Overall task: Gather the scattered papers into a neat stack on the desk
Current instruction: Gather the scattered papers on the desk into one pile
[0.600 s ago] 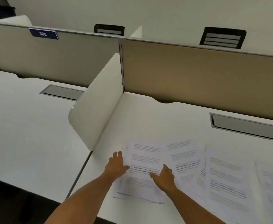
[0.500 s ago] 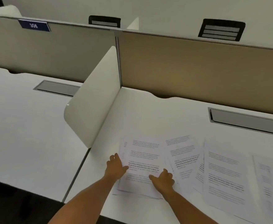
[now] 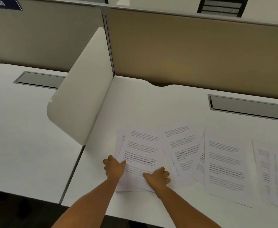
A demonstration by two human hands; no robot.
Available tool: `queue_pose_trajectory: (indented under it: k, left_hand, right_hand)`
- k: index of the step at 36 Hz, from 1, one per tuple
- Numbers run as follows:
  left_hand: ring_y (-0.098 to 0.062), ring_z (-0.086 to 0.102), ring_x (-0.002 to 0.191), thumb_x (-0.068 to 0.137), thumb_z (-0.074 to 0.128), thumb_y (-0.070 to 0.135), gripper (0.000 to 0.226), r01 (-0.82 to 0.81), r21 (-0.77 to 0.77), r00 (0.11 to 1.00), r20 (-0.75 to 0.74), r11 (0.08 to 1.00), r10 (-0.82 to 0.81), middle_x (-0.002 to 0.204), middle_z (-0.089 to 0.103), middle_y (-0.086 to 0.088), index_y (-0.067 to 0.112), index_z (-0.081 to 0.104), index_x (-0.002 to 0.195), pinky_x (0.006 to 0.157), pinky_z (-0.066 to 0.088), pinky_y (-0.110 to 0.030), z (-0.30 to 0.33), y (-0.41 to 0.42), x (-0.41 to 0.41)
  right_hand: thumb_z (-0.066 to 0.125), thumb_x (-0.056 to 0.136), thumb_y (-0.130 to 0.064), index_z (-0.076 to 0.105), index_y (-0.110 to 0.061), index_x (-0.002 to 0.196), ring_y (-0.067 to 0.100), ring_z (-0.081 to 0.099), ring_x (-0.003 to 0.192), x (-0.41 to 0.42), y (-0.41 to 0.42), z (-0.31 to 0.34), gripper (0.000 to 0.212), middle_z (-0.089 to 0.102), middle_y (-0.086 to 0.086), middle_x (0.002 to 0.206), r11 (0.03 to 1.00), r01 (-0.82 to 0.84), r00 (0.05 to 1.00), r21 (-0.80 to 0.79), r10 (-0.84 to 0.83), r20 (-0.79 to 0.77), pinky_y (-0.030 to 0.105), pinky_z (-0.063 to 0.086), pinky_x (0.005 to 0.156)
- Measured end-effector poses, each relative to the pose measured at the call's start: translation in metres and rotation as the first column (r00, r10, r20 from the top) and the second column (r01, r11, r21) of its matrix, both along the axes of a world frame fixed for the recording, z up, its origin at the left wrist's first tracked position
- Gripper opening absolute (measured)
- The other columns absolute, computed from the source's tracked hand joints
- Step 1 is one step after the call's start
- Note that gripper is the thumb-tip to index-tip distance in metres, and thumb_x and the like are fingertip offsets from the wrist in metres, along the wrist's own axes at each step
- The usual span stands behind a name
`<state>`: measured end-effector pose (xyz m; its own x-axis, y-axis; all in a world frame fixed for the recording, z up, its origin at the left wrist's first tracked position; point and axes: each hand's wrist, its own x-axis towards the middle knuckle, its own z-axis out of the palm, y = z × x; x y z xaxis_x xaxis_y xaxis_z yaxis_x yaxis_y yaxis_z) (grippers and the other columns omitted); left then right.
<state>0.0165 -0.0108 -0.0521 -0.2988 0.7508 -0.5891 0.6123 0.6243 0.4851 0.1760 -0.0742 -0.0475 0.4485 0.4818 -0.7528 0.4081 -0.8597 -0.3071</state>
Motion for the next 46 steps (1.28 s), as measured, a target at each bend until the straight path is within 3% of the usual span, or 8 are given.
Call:
queue_pose_trajectory:
  k: [11,14,17,25,29,32,38,46]
  left_hand:
    - [-0.029,0.068,0.095,0.090,0.070,0.013,0.022,0.096,0.042,0.984,0.149,0.994,-0.101,0.109,0.073,-0.013,0.002,0.067,0.109,0.082,0.052,-0.031,-0.006,0.005,-0.020]
    - [-0.024,0.062,0.079,0.088,0.071,0.011,0.009,0.111,0.067,0.980,0.158,0.991,-0.121,0.090,0.069,-0.009,0.008,0.063,0.089,0.070,0.047,-0.028,-0.005,0.005,-0.029]
    - [-0.020,0.050,0.065,0.089,0.070,0.007,0.029,0.100,0.137,0.972,0.198,0.985,-0.126,0.070,0.054,-0.004,0.011,0.047,0.072,0.060,0.040,-0.026,-0.002,0.003,-0.039]
    - [-0.027,0.071,0.096,0.091,0.067,0.002,0.015,0.012,0.243,0.886,0.447,0.970,-0.123,0.103,0.073,-0.013,-0.003,0.061,0.104,0.080,0.059,-0.031,0.020,0.004,-0.063]
    - [-0.019,0.072,0.101,0.089,0.070,0.006,0.023,-0.012,0.247,0.824,0.552,0.969,-0.131,0.109,0.075,-0.001,0.015,0.065,0.109,0.078,0.057,-0.021,0.035,0.009,-0.065]
    - [-0.020,0.073,0.101,0.087,0.074,0.007,0.027,-0.022,0.238,0.788,0.601,0.971,-0.129,0.108,0.077,0.001,0.020,0.067,0.110,0.083,0.059,-0.027,0.045,0.013,-0.064]
    - [-0.023,0.071,0.105,0.085,0.077,0.011,0.041,0.022,0.247,0.784,0.597,0.969,-0.170,0.115,0.074,0.000,0.015,0.061,0.121,0.093,0.059,-0.045,0.061,0.024,-0.045]
    - [-0.014,0.074,0.095,0.083,0.079,0.023,0.040,-0.025,0.269,0.774,0.615,0.963,-0.152,0.110,0.074,0.007,0.020,0.060,0.118,0.074,0.060,-0.026,0.073,0.037,0.014]
  right_hand:
    - [0.075,0.072,-0.049,0.031,-0.010,0.135,0.024,0.038,0.104,0.003,0.003,-0.005,0.087,0.036,0.012,0.133,0.999,0.029,0.999,0.020,-0.028,-0.023,0.033,0.037,0.082]
    - [0.075,0.073,-0.049,0.031,-0.010,0.137,0.026,0.040,0.110,0.003,0.004,-0.005,0.087,0.036,0.012,0.135,0.999,0.024,0.999,0.023,-0.023,-0.038,0.034,0.036,0.082]
    - [0.074,0.076,-0.047,0.033,-0.009,0.137,0.030,0.041,0.120,0.004,0.005,-0.004,0.083,0.035,0.013,0.137,0.999,0.021,0.998,0.030,-0.019,-0.066,0.035,0.039,0.085]
    - [0.073,0.085,-0.044,0.027,-0.014,0.153,0.031,0.046,0.135,0.007,0.013,0.007,0.088,0.038,0.010,0.153,0.910,0.295,0.906,0.293,-0.168,-0.389,0.045,0.046,0.108]
    - [0.074,0.086,-0.039,0.052,-0.021,0.134,0.017,0.068,0.105,0.015,0.022,0.023,0.056,0.067,0.002,0.126,0.808,0.410,0.837,0.422,-0.149,-0.527,0.027,0.059,0.077]
    - [0.073,0.089,-0.032,0.064,-0.025,0.122,0.000,0.073,0.087,0.026,0.027,0.036,0.035,0.074,-0.008,0.109,0.756,0.401,0.837,0.518,-0.073,-0.542,0.014,0.058,0.060]
    - [0.072,0.091,-0.018,0.066,-0.030,0.113,0.009,0.073,0.096,0.055,0.038,0.061,0.025,0.074,-0.009,0.108,0.692,0.363,0.861,0.624,0.006,-0.508,0.031,0.062,0.082]
    - [0.074,0.089,-0.018,0.070,-0.022,0.118,0.008,0.073,0.088,0.108,0.041,0.076,0.029,0.075,-0.007,0.103,0.694,0.255,0.921,0.673,0.038,-0.388,0.020,0.060,0.069]
